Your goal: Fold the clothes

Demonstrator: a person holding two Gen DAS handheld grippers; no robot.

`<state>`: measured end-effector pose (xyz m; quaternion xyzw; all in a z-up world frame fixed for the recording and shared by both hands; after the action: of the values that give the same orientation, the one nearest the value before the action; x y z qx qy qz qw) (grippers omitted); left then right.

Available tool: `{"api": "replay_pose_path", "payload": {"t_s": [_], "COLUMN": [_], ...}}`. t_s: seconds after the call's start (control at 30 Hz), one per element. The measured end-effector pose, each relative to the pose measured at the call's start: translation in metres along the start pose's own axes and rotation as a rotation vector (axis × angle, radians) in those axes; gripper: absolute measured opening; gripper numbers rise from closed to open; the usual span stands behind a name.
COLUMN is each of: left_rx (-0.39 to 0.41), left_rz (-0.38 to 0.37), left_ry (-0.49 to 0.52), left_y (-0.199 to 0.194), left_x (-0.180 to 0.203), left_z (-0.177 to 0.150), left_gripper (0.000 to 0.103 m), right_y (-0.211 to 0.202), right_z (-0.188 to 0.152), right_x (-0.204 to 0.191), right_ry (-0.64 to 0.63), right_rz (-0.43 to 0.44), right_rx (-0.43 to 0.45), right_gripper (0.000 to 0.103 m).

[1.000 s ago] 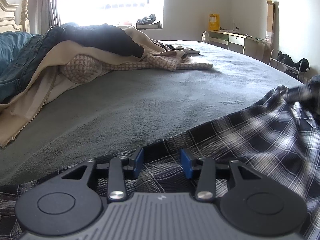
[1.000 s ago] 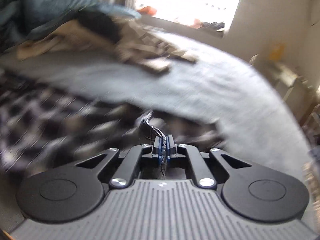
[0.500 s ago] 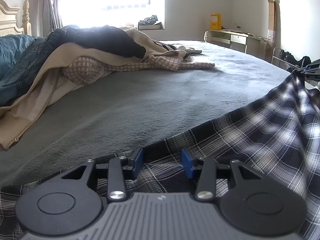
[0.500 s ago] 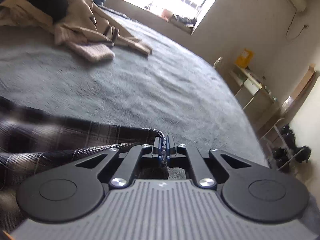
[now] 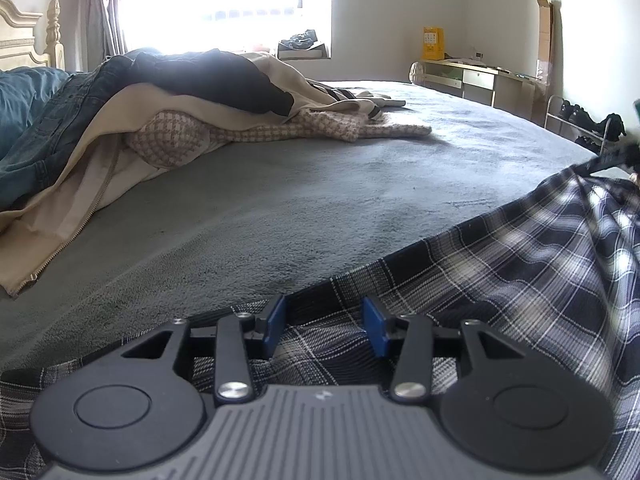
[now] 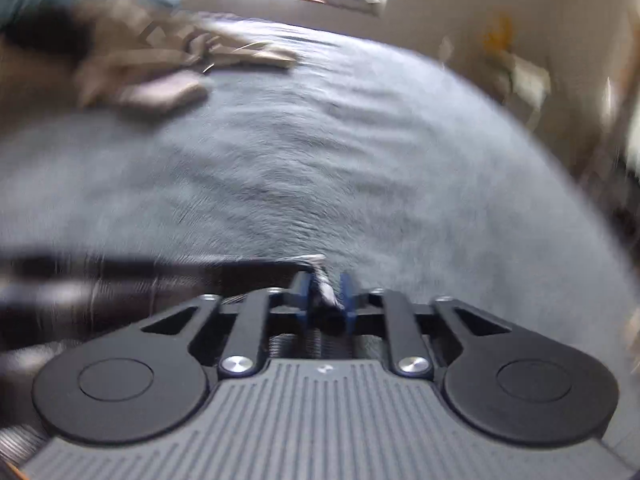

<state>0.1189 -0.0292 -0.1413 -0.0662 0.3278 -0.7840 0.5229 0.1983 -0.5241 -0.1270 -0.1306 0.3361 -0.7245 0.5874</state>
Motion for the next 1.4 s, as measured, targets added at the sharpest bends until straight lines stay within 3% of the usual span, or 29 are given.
{"api": "replay_pose_path", "payload": {"t_s": [0.1, 0.3, 0.43, 0.53, 0.63, 0.83, 0.9, 0.93, 1.07, 1.17, 1.33, 1.4], "left_rx": [-0.006, -0.026, -0.043, -0.053, 0.011, 0.174, 0.205, 0.219, 0.242, 0.24, 0.233, 0.227], "left_rz": [0.011, 0.024, 0.035, 0.077, 0.074, -0.146, -0.217, -0.252, -0.373, -0.44, -0.447, -0.441], "left_ry": [0.015, 0.031, 0.032, 0.033, 0.05, 0.215, 0.303, 0.348, 0.482, 0.548, 0.563, 0.544], "left_y": [0.001, 0.001, -0.002, -0.015, -0.047, -0.097, -0.1, -0.102, -0.082, -0.059, -0.023, -0.012], "left_x": [0.001, 0.002, 0.0, -0.003, 0.012, 0.127, 0.175, 0.199, 0.289, 0.339, 0.381, 0.381], "left_z": [0.0, 0.001, 0.005, 0.014, 0.035, 0.097, 0.112, 0.119, 0.136, 0.148, 0.173, 0.184], "left_gripper": [0.046, 0.049, 0.05, 0.048, 0.048, 0.054, 0.055, 0.055, 0.055, 0.055, 0.054, 0.048], "right_y": [-0.013, -0.087, -0.126, -0.145, -0.149, -0.13, -0.126, -0.128, -0.143, -0.155, -0.155, -0.153], "right_z": [0.009, 0.006, -0.033, -0.074, -0.104, -0.124, -0.121, -0.119, -0.111, -0.097, -0.078, -0.07], "right_x": [0.037, 0.124, 0.147, 0.13, 0.105, 0.076, 0.075, 0.075, 0.08, 0.076, 0.057, 0.05], "right_ry": [0.277, 0.611, 0.793, 0.889, 0.839, 0.745, 0.732, 0.723, 0.74, 0.762, 0.757, 0.756], "right_rz": [0.094, 0.106, 0.176, 0.295, 0.304, 0.303, 0.312, 0.313, 0.37, 0.459, 0.572, 0.608], "right_rx": [-0.016, 0.075, -0.022, -0.146, -0.209, -0.215, -0.195, -0.182, -0.117, -0.082, -0.103, -0.109], "right_gripper": [0.037, 0.04, 0.04, 0.041, 0.041, 0.039, 0.023, 0.009, 0.003, 0.002, 0.002, 0.002]}}
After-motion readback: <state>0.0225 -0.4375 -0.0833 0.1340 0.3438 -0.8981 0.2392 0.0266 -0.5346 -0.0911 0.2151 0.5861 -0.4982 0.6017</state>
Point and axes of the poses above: each gripper's, at about its wrist camera, not at the fingertips, and y roughly the way its jaws point, x to its right, z to its top, the point moved 10 cm from there along y, roughly the way its jaws point, and after that the axes turned 15 degrees about y, right-handed, at the moved point
